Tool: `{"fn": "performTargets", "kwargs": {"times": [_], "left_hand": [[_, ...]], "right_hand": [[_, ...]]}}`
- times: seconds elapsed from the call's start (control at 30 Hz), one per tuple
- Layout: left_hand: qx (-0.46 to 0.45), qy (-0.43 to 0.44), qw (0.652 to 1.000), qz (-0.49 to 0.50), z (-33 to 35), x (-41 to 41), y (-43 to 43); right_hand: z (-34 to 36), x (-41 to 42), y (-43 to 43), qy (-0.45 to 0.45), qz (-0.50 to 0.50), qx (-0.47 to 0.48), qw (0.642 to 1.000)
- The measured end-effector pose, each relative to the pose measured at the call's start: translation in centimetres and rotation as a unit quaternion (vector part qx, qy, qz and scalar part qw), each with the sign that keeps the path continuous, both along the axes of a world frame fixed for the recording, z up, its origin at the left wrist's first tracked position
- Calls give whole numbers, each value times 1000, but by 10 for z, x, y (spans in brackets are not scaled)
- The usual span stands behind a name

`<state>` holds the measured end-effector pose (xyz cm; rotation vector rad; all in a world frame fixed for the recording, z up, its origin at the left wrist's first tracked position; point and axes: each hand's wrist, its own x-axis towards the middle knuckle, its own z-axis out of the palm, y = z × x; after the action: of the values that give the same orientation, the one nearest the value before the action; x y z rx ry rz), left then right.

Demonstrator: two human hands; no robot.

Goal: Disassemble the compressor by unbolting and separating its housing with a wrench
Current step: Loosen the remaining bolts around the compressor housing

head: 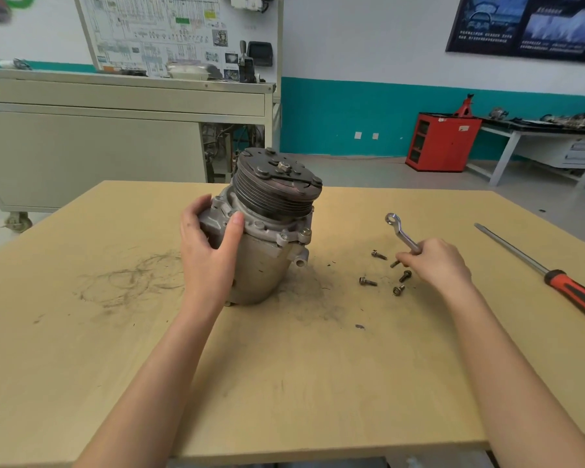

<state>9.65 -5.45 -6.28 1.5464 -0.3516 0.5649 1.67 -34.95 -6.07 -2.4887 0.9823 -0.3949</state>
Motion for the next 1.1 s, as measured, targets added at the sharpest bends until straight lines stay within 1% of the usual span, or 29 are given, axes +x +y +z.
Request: {"fn": "performTargets", "kwargs": {"times": [0.07,0.1,0.17,0.23,0.3,0.33,0.47,0.53,0.57,0.6,0.63,0.67,0.73,0.8,0.83,0.87,0.9,1.0,1.03,1.1], "left_hand": [[4,3,1000,1,0,-4,1],[17,-10,1000,11,1,-7,2],[80,-80,993,42,3,-13,3],[162,-141,974,76,4,-17,0],[223,-155,956,108,6,-23,-6],[239,-151,952,119,6,-24,-9],[243,-134,950,146,8,-25,-16],[235,-138,951,148,9,-23,-17],[232,-142,951,147,9,-21,-18],[229,-147,952,143,9,-20,-17],[225,-152,953,134,9,-18,-16],[218,-158,956,119,9,-15,-13],[189,-156,968,56,9,-9,-6],[162,-132,978,-31,11,-1,4],[158,-121,978,-66,12,3,8],[160,-113,976,-92,14,7,13],[163,-105,974,-114,15,11,17],[164,-84,970,-159,14,22,23],[163,-82,969,-166,12,24,24],[163,-80,968,-171,9,27,24]], "right_hand": [[-8,7,-3,-2,-16,-11,1000],[-11,10,-3,6,-24,-23,999],[-18,13,-4,32,-30,-48,998],[-22,14,-4,44,-28,-57,997],[-23,16,-3,48,-27,-68,996],[-23,18,-2,52,-27,-76,995],[-25,21,1,64,-26,-91,993],[-22,19,2,46,-27,-97,994],[-19,17,3,16,-26,-95,995],[-15,15,4,-35,-19,-88,995],[-11,13,7,-106,-1,-76,991],[-8,10,12,-192,27,-63,979],[1,2,25,-365,87,-26,926],[11,-7,44,-482,145,4,864],[13,-11,52,-511,170,3,843],[14,-14,57,-520,191,-2,832],[15,-17,61,-521,205,6,828],[17,-23,68,-496,206,138,832],[17,-24,70,-492,214,160,829],[13,-27,79,-502,248,148,815]]}}
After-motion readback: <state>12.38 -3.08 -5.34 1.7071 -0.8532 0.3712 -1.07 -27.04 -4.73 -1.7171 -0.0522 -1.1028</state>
